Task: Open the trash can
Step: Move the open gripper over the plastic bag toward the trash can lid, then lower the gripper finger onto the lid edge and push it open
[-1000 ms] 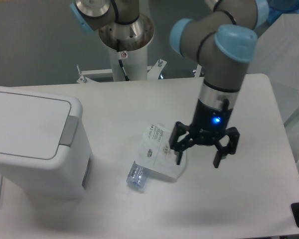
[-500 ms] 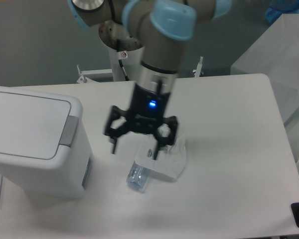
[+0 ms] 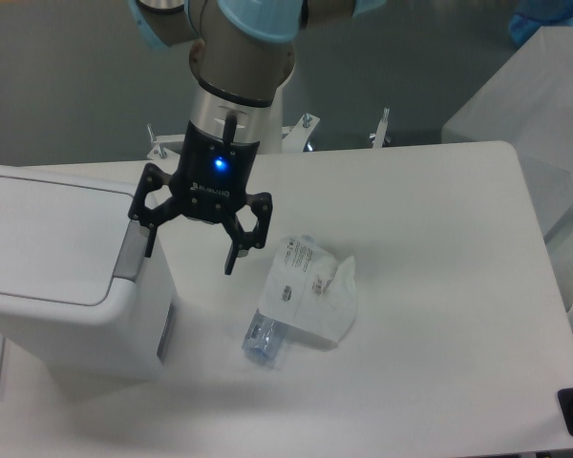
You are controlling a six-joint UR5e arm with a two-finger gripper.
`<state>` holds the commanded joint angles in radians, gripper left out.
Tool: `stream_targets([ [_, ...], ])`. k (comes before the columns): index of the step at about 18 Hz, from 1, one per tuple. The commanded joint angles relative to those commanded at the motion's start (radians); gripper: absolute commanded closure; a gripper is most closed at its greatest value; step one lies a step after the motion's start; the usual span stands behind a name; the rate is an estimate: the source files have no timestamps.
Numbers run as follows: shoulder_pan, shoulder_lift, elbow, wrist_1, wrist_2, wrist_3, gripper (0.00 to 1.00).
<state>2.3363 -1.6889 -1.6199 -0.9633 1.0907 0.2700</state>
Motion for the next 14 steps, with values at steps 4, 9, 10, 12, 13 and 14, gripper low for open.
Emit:
stream_targets([
  [4, -0.002, -0.002, -0.005, 0.000, 0.000, 0.000, 0.00],
  [9, -0.023, -0.014, -0.009, 0.000, 0.003, -0.006, 0.00],
  [10, -0.023, -0.014, -0.014, 0.000, 0.003, -0.005, 0.00],
  [12, -0.023, -0.017, -0.017, 0.000, 0.005, -0.006, 0.00],
  [13, -0.023, -0.017, -0.017, 0.000, 0.005, -0.006, 0.00],
  [14, -0.023, -0.017, -0.017, 0.000, 0.005, -0.006, 0.00],
])
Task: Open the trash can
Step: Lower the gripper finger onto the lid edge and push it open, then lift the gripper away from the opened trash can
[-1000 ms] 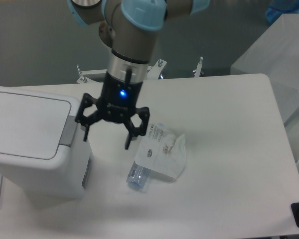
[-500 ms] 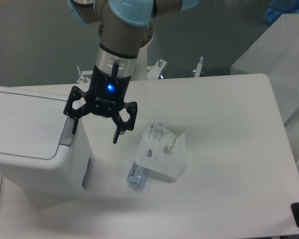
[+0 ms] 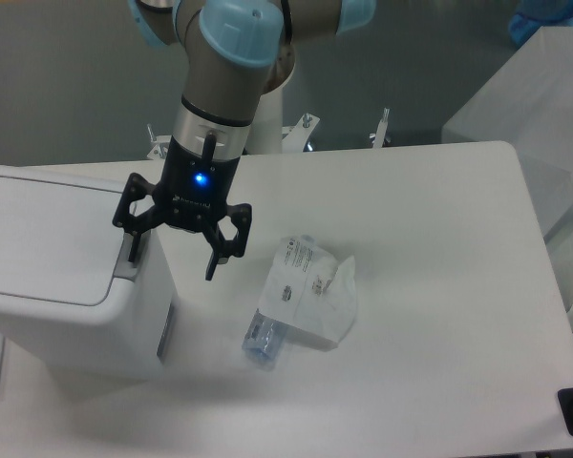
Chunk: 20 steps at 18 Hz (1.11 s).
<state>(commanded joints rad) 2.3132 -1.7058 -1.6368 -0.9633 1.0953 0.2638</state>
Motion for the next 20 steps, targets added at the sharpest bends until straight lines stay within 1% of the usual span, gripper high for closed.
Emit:
stream_targets([
  [7, 0.000, 0.000, 0.005, -0.002, -0.003, 0.000, 0.00],
  [9, 0.000, 0.000, 0.017, 0.000, -0.005, 0.000, 0.00],
  [11, 0.006, -0.002, 0.043, 0.000, -0.006, 0.002, 0.00],
  [12, 0.018, -0.002, 0.055, 0.000, -0.006, 0.002, 0.00],
  [13, 0.047, -0.014, 0.083, 0.002, -0.005, 0.005, 0.00],
  [16, 0.107, -0.052, 0.113, 0.003, 0.006, 0.024, 0.00],
  [18, 0.152, -0.072, 0.120, 0.006, 0.008, 0.089, 0.00],
  [20, 0.211, -0.106, 0.117, 0.008, 0.008, 0.193, 0.00],
])
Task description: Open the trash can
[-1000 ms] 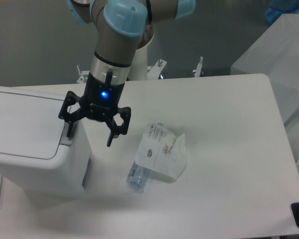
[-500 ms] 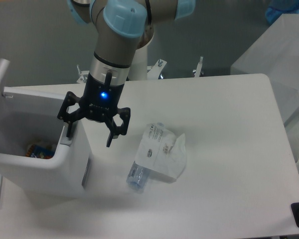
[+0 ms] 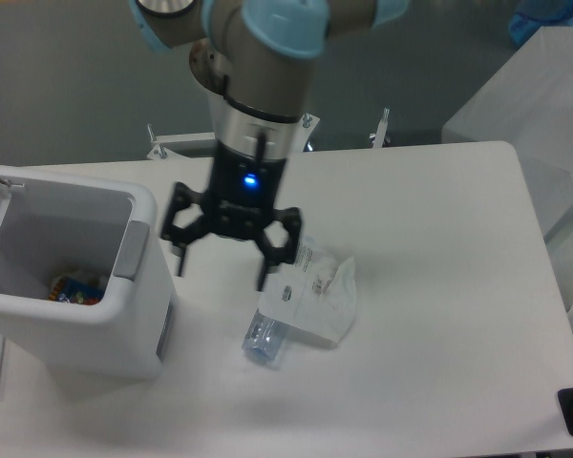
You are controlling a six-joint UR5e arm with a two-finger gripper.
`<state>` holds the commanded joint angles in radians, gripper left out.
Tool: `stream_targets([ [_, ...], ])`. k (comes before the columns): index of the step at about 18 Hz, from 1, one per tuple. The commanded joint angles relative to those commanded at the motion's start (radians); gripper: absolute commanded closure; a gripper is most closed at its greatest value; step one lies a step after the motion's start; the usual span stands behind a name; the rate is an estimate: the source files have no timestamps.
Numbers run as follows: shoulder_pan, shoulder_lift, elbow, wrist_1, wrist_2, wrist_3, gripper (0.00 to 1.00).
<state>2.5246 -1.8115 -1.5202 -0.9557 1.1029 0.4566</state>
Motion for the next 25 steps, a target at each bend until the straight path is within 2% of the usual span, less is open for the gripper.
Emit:
stream_targets([
  [2, 0.064, -0.032, 0.020, -0.002, 0.000, 0.088, 0.00],
  [6, 0.134, -0.089, 0.035, 0.000, 0.005, 0.236, 0.00],
  [7, 0.135, -0.100, 0.032, 0.000, 0.035, 0.273, 0.00],
  [10, 0.151, -0.123, 0.029, -0.005, 0.231, 0.332, 0.00],
  [12, 0.155, -0.130, 0.034, -0.008, 0.248, 0.367, 0.00],
  [15, 0.184, -0.158, 0.032, -0.011, 0.256, 0.532, 0.00],
  [20, 0.204, -0.152, -0.015, -0.020, 0.374, 0.816, 0.00],
  [25, 0.203, -0.147, -0.047, -0.018, 0.391, 0.840, 0.00],
])
